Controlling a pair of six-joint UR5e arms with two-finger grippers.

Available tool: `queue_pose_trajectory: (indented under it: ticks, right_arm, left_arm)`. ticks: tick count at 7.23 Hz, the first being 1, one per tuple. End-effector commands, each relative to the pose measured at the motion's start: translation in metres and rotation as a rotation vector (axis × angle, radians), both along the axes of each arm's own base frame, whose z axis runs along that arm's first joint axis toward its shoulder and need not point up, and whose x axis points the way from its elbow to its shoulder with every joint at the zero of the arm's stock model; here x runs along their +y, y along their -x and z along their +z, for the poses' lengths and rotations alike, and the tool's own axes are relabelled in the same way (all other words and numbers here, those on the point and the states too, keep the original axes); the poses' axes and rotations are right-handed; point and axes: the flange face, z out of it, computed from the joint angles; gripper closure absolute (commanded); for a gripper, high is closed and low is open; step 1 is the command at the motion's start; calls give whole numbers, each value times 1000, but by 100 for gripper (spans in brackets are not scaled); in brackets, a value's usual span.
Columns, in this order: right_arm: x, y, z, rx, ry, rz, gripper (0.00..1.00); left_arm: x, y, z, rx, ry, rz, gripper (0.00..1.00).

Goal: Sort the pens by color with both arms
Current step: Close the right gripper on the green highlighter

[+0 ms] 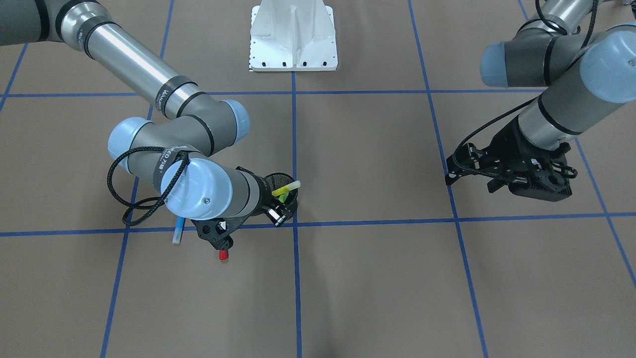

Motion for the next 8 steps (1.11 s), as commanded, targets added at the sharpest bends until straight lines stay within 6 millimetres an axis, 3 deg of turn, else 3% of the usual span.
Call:
queue_pose_trajectory:
  ticks: [1, 3, 8]
  right_arm:
    - [-3, -2, 1, 6, -47, 0, 34]
    - [-3, -2, 3, 2, -53, -7, 47]
    - [0, -1, 2, -4, -50, -12, 48]
  left_arm:
    - [0, 0, 0, 1, -1, 0, 0]
    - [0, 0, 0, 1, 0, -1, 0]
    - [1, 1, -3, 4, -5, -1, 0]
